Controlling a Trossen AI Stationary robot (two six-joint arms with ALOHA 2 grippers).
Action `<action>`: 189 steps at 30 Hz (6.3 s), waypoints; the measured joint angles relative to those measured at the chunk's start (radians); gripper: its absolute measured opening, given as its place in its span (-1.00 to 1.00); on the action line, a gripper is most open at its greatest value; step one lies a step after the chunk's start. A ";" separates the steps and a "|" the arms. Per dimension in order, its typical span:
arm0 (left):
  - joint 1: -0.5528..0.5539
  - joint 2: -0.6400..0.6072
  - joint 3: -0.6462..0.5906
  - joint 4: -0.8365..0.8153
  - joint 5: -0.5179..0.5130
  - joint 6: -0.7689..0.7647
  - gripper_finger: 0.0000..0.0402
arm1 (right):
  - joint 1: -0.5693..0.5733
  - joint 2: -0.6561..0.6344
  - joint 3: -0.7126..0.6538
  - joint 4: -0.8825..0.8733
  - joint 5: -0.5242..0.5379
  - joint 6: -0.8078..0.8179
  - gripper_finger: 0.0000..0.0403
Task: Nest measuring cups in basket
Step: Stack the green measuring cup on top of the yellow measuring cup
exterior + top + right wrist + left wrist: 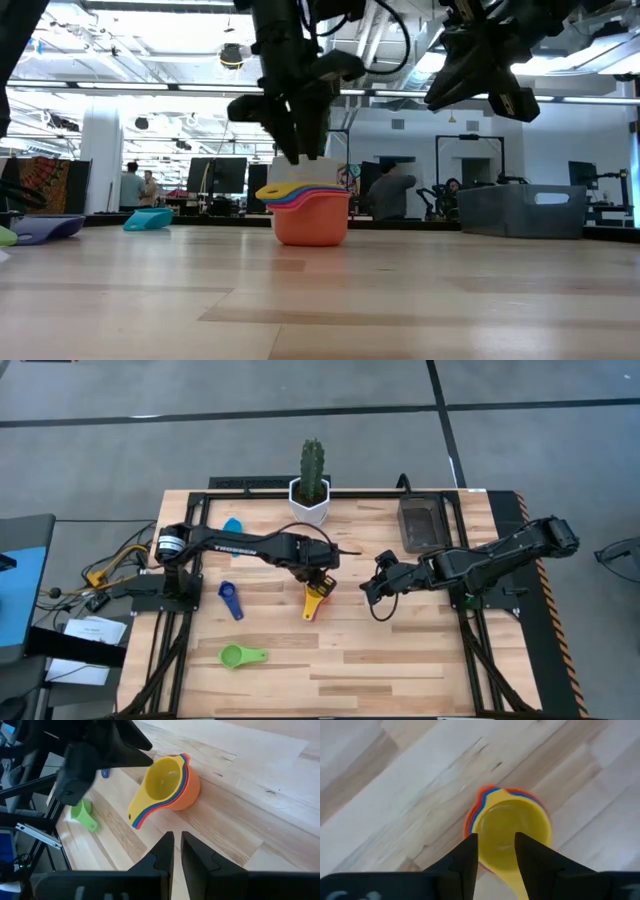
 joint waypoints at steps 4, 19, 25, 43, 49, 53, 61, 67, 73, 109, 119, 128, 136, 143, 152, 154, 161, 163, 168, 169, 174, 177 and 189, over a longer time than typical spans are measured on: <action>-0.014 -0.019 0.015 -0.092 -0.085 0.003 -0.42 | 0.000 0.000 0.000 0.000 -0.008 0.000 -0.71; -0.055 -0.285 -0.165 -0.124 -0.222 -0.095 -0.42 | 0.012 0.000 0.000 0.006 -0.025 -0.028 -0.71; -0.174 -0.411 -0.315 -0.089 -0.251 -0.338 -0.42 | 0.041 0.000 0.000 0.006 -0.026 -0.029 -0.71; -0.686 -0.451 -0.477 -0.218 0.087 -0.834 -0.42 | 0.055 0.000 0.000 0.006 -0.082 -0.121 -0.71; -0.768 -0.450 -0.605 -0.121 0.115 -0.831 -0.42 | 0.060 0.000 0.000 0.014 -0.082 -0.097 -0.71; -0.773 -0.449 -0.660 -0.043 0.117 -0.780 -0.42 | 0.059 0.000 0.000 0.055 -0.078 -0.051 -0.71; -0.776 -0.449 -0.747 0.046 0.163 -0.660 -0.42 | 0.073 0.000 0.000 0.103 -0.024 0.052 -0.71; -0.782 -0.449 -0.768 0.079 0.150 -0.555 -0.42 | 0.094 0.000 0.000 0.133 0.012 0.114 -0.71; -0.781 -0.449 -0.768 0.080 0.110 -0.443 -0.58 | 0.123 0.032 0.000 0.157 0.060 0.168 -0.71; -0.780 -0.449 -0.768 0.104 0.079 -0.264 -0.47 | 0.171 0.294 0.001 0.633 0.060 0.157 -0.71; -0.778 -0.449 -0.768 0.105 0.012 -0.086 -0.94 | 0.171 0.294 0.001 0.634 0.060 0.142 -0.71; -0.778 -0.449 -0.764 0.106 0.004 0.093 -0.99 | 0.171 0.294 0.001 0.636 0.063 0.139 -0.71; -0.777 -0.449 -0.596 0.033 -0.037 0.362 -1.00 | 0.170 0.294 0.001 0.734 -0.008 0.069 -0.66; -0.673 -0.449 -0.390 -0.066 -0.147 0.668 -1.00 | 0.168 0.303 0.080 0.734 -0.063 -0.067 -0.35; -0.466 -0.449 -0.222 -0.066 -0.189 1.013 -1.00 | 0.115 0.413 0.216 0.655 -0.222 -0.131 0.03; -0.443 -0.449 -0.183 -0.065 -0.189 1.077 -1.00 | 0.100 0.439 0.234 0.646 -0.275 -0.131 0.06; -0.392 -0.449 -0.113 -0.086 -0.199 1.242 -1.00 | 0.059 0.490 0.309 0.651 -0.367 -0.144 0.04; -0.383 -0.449 -0.114 -0.088 -0.199 1.273 -1.00 | 0.044 0.494 0.329 0.657 -0.378 -0.147 0.02; -0.363 -0.449 -0.114 -0.075 -0.203 1.340 -1.00 | 0.001 0.493 0.348 0.649 -0.393 -0.147 0.00; -0.359 -0.449 -0.114 -0.071 -0.202 1.346 -1.00 | -0.006 0.493 0.348 0.644 -0.393 -0.146 0.00; -0.331 -0.449 -0.114 -0.055 -0.206 1.377 -1.00 | -0.021 0.493 0.348 0.619 -0.417 -0.132 -0.03; -0.315 -0.449 -0.114 -0.036 -0.205 1.388 -1.00 | -0.021 0.493 0.347 0.590 -0.418 -0.132 -0.05; -0.258 -0.449 -0.114 -0.009 -0.171 1.396 -1.00 | -0.022 0.493 0.347 0.549 -0.421 -0.148 -0.42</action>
